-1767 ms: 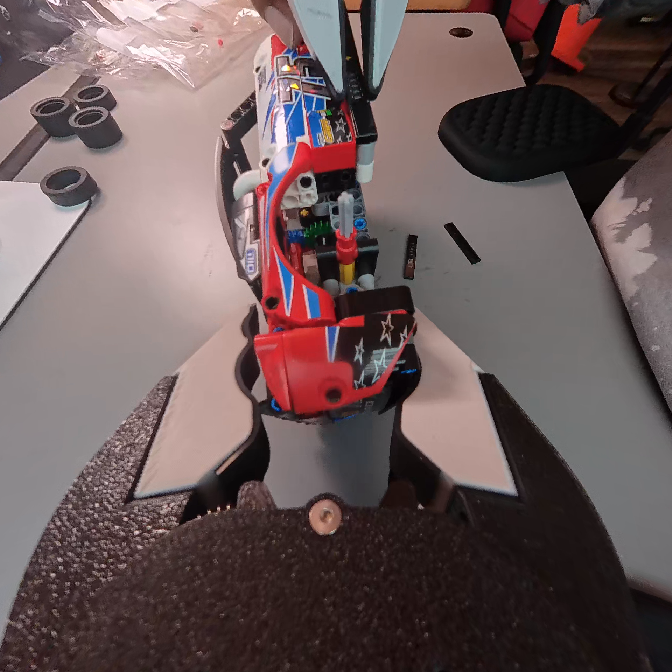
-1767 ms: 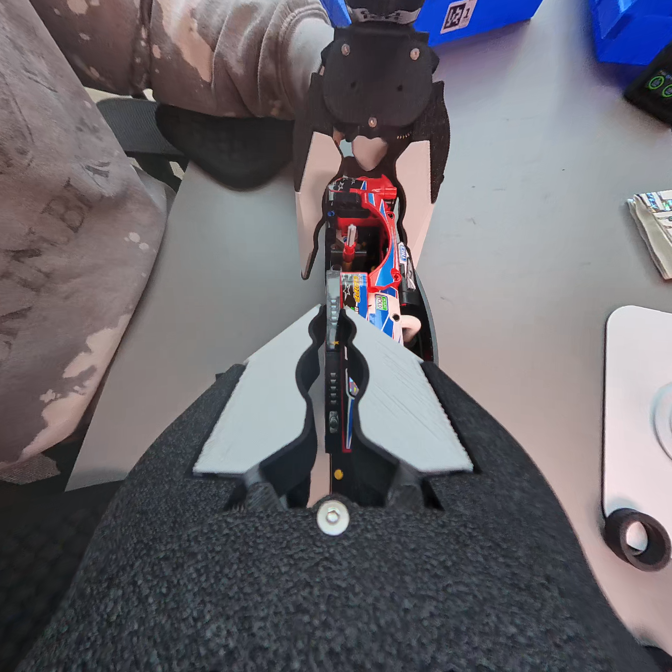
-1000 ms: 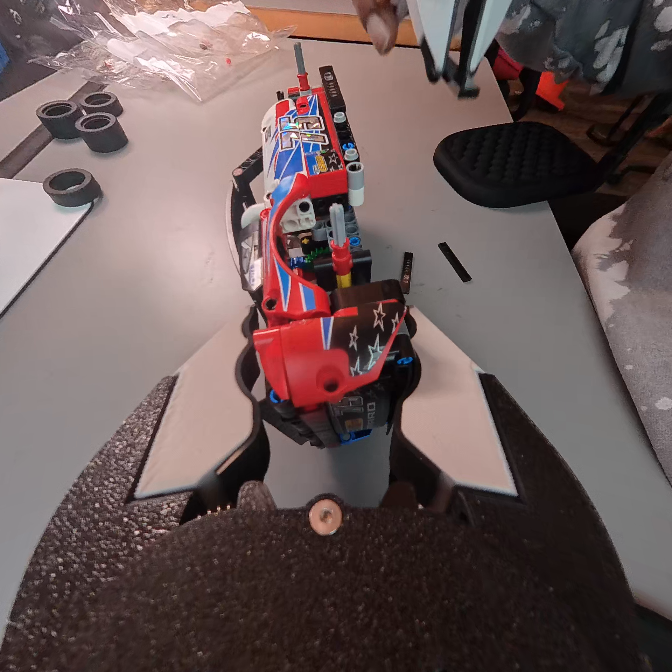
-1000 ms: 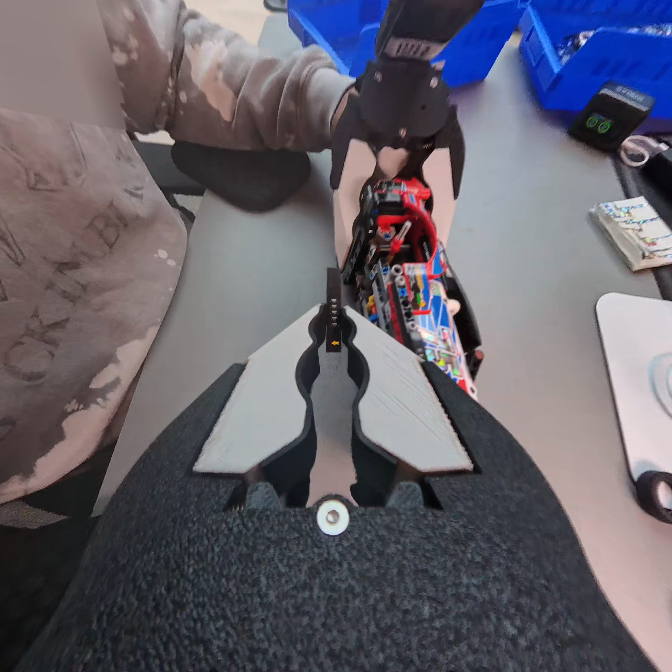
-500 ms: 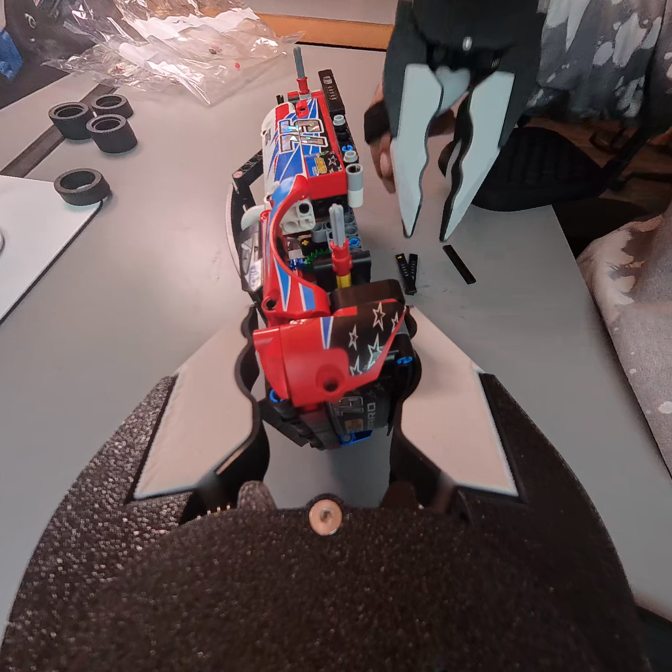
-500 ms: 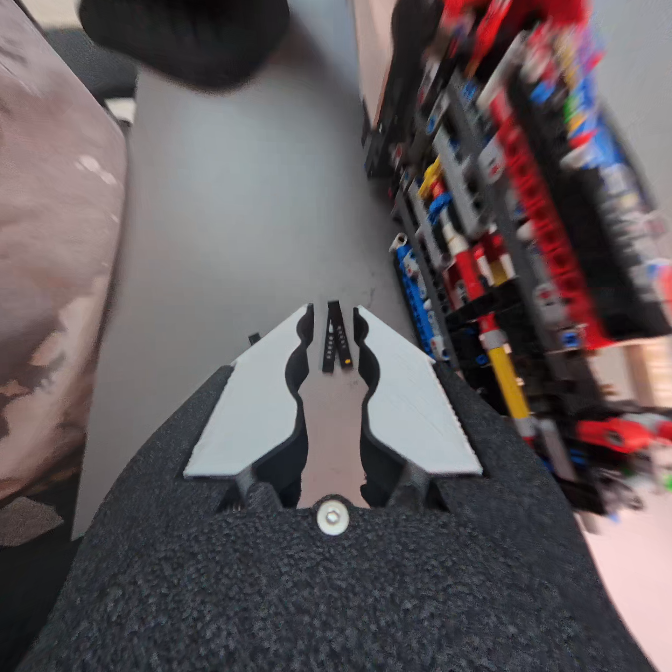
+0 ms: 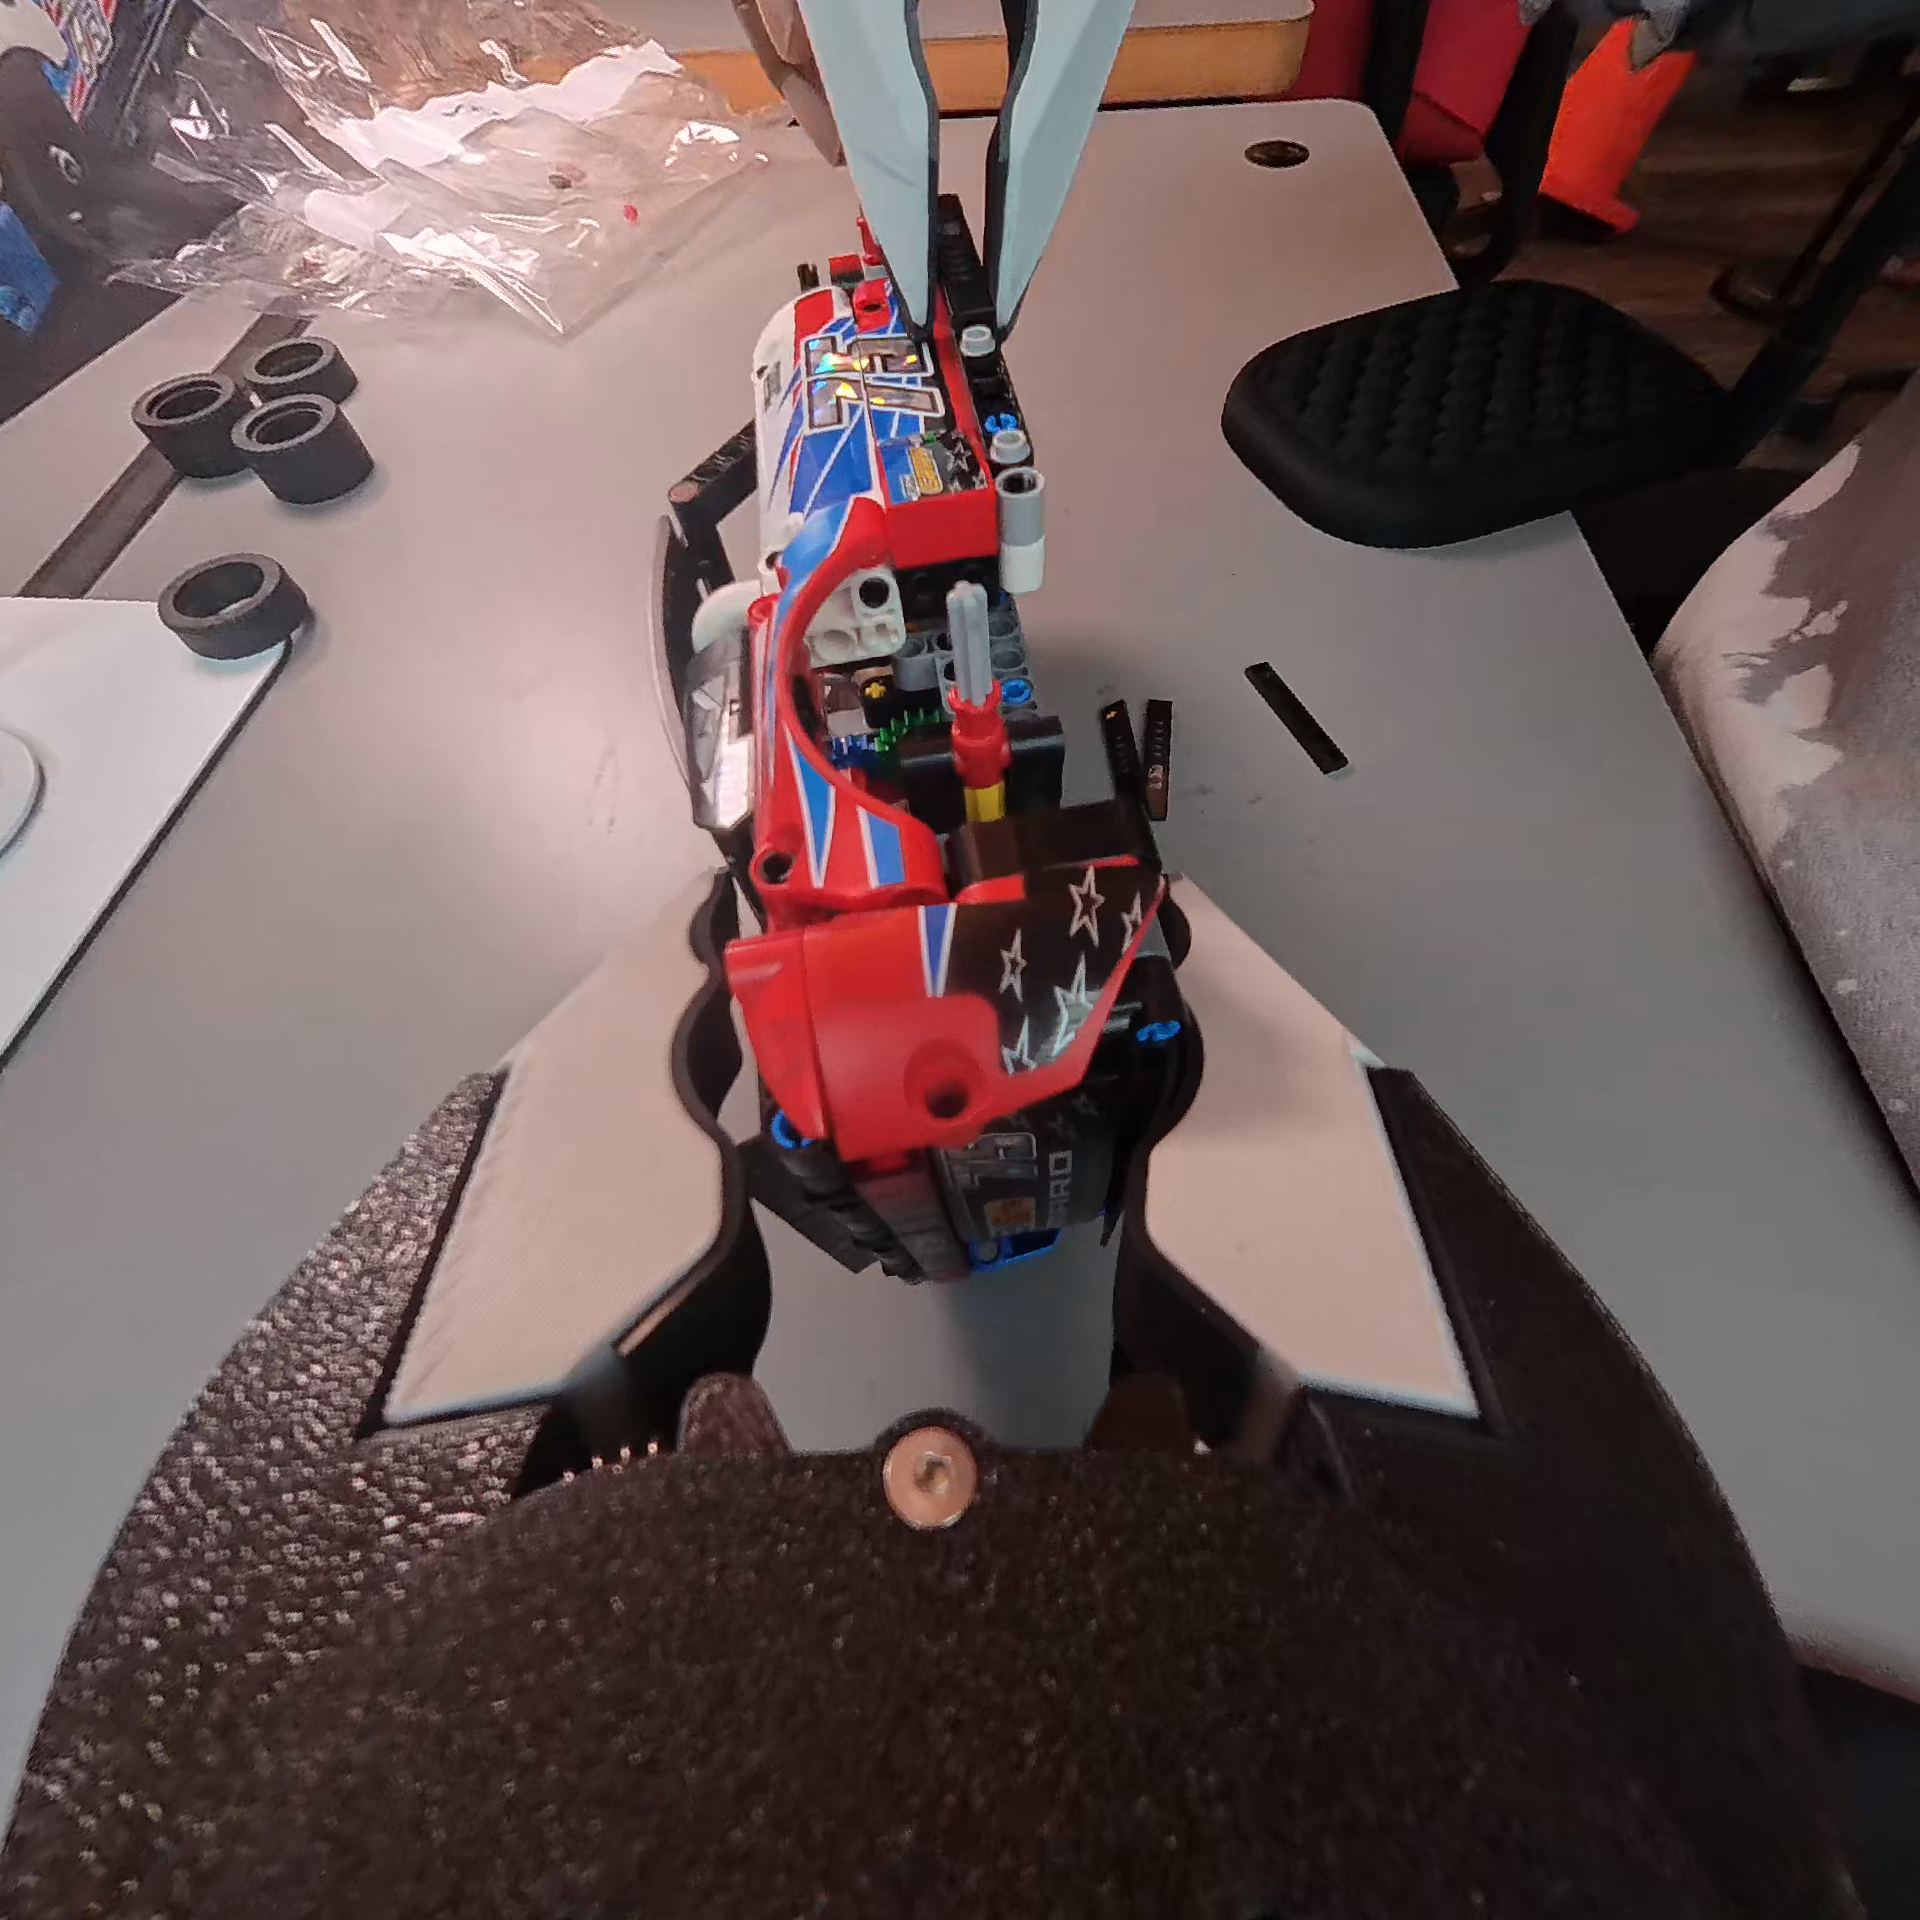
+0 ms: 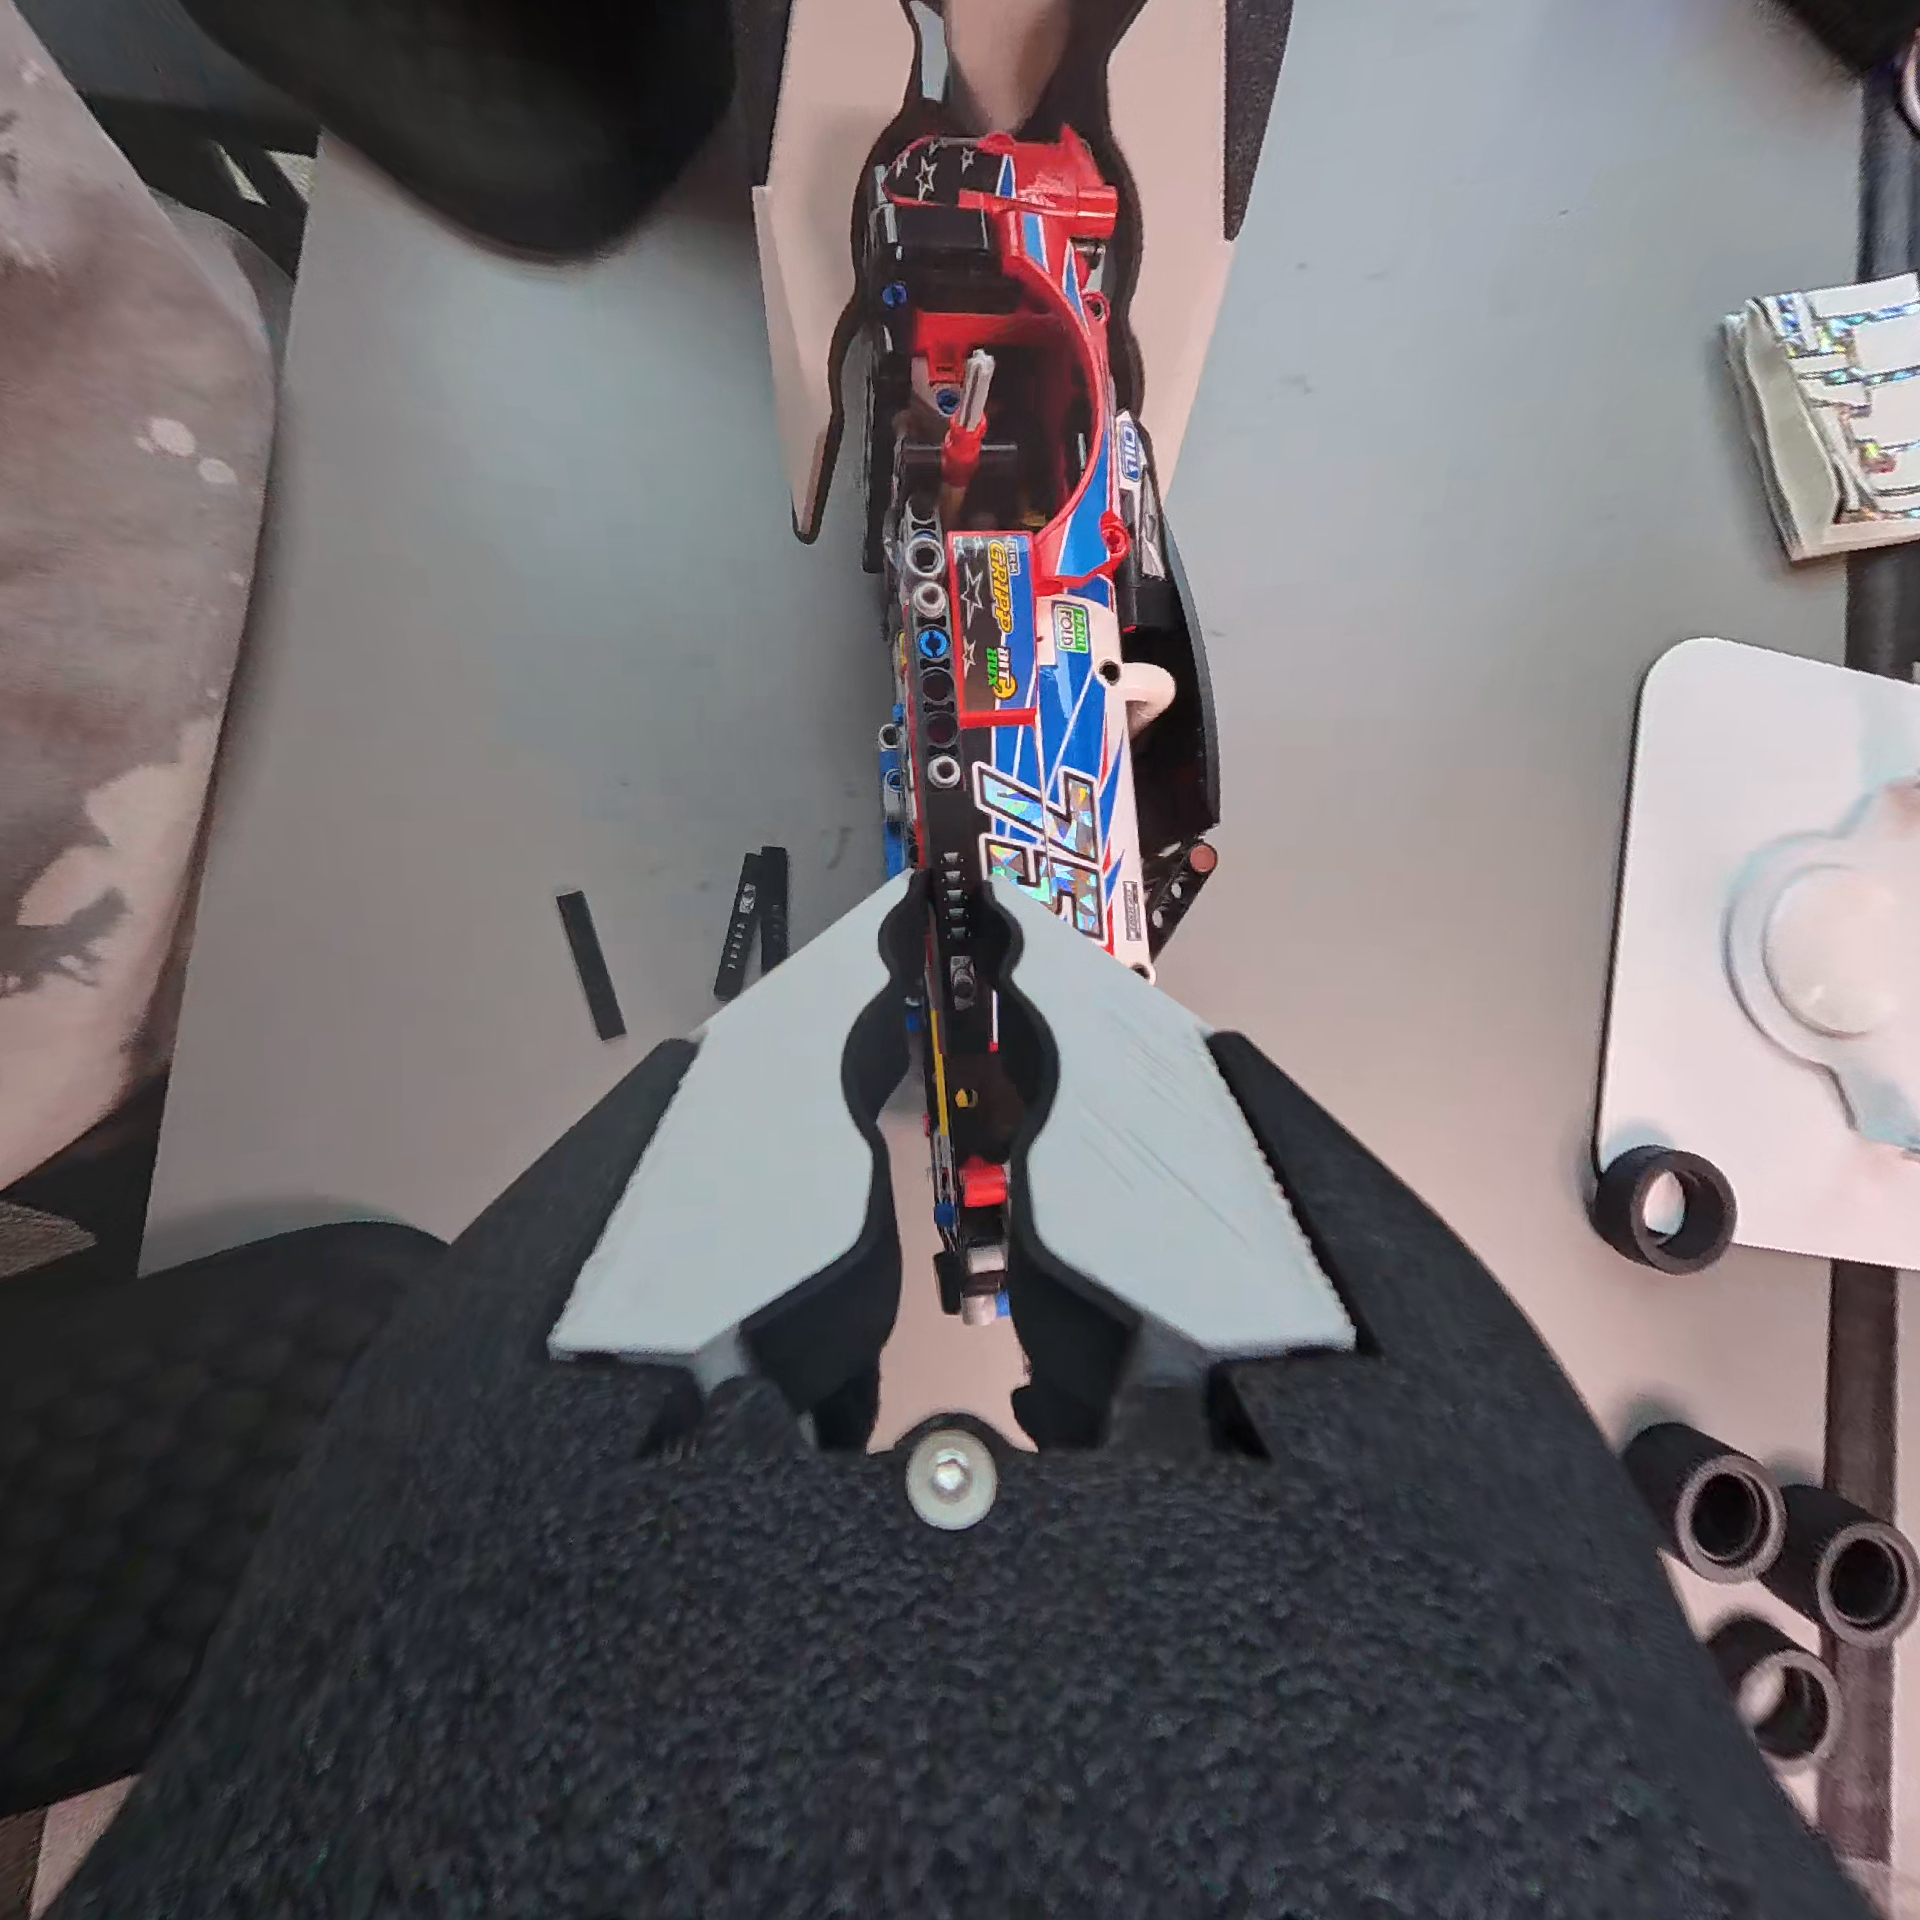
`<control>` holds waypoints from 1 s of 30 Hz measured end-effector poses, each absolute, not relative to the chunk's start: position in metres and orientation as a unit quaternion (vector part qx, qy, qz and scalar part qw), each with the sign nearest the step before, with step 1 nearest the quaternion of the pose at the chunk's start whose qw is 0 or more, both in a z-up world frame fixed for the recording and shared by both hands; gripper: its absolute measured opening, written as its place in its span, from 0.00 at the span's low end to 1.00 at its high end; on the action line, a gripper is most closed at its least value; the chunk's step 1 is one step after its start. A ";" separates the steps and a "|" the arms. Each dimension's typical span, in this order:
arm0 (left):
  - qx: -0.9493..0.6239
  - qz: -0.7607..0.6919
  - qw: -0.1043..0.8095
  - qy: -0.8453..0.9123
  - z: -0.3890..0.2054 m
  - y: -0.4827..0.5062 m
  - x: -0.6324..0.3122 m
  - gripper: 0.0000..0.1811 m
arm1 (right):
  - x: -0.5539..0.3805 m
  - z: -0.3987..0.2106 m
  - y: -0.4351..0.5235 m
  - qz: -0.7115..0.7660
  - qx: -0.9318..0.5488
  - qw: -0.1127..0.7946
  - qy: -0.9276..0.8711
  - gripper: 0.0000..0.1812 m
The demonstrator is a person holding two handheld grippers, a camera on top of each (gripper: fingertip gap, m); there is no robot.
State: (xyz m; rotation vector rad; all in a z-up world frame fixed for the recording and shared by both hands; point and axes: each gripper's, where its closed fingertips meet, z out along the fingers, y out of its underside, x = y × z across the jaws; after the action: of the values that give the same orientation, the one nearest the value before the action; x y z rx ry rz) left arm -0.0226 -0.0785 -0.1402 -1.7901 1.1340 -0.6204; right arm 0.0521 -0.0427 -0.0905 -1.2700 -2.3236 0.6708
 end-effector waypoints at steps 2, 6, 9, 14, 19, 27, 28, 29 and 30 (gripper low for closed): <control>-0.724 -0.248 0.448 0.462 -0.141 -0.079 -0.023 0.44 | 0.051 -0.089 -0.044 0.261 -0.457 0.195 -0.828 0.05; -0.723 -0.247 0.447 0.464 -0.141 -0.080 -0.023 0.44 | 0.053 -0.088 -0.046 0.310 -0.468 0.174 -0.809 0.04; -0.724 -0.247 0.446 0.463 -0.141 -0.080 -0.023 0.44 | 0.052 -0.086 -0.045 0.323 -0.459 0.182 -0.808 0.04; -0.725 -0.250 0.444 0.463 -0.143 -0.081 -0.025 0.43 | 0.048 -0.056 -0.044 0.419 -0.451 0.225 -0.755 0.04; -0.725 -0.252 0.447 0.459 -0.140 -0.080 -0.022 0.44 | 0.051 -0.020 -0.048 0.450 -0.444 0.286 -0.720 0.04; -0.734 -0.250 0.455 0.439 -0.140 -0.072 -0.026 0.44 | 0.082 -0.159 -0.083 0.239 -0.488 0.191 -0.817 0.04; -0.735 -0.248 0.456 0.437 -0.140 -0.071 -0.026 0.44 | 0.081 -0.175 -0.083 0.236 -0.498 0.190 -0.813 0.04; -0.735 -0.247 0.456 0.436 -0.140 -0.071 -0.027 0.44 | 0.081 -0.188 -0.086 0.240 -0.506 0.181 -0.808 0.04; -0.736 -0.248 0.457 0.434 -0.140 -0.071 -0.027 0.44 | 0.080 -0.198 -0.089 0.242 -0.514 0.174 -0.804 0.04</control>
State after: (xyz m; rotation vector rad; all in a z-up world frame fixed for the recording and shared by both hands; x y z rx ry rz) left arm -0.0268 -0.0707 -0.1396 -1.8138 1.0709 -0.6116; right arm 0.0801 -0.0887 -0.1976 -1.4568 -2.2804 0.6865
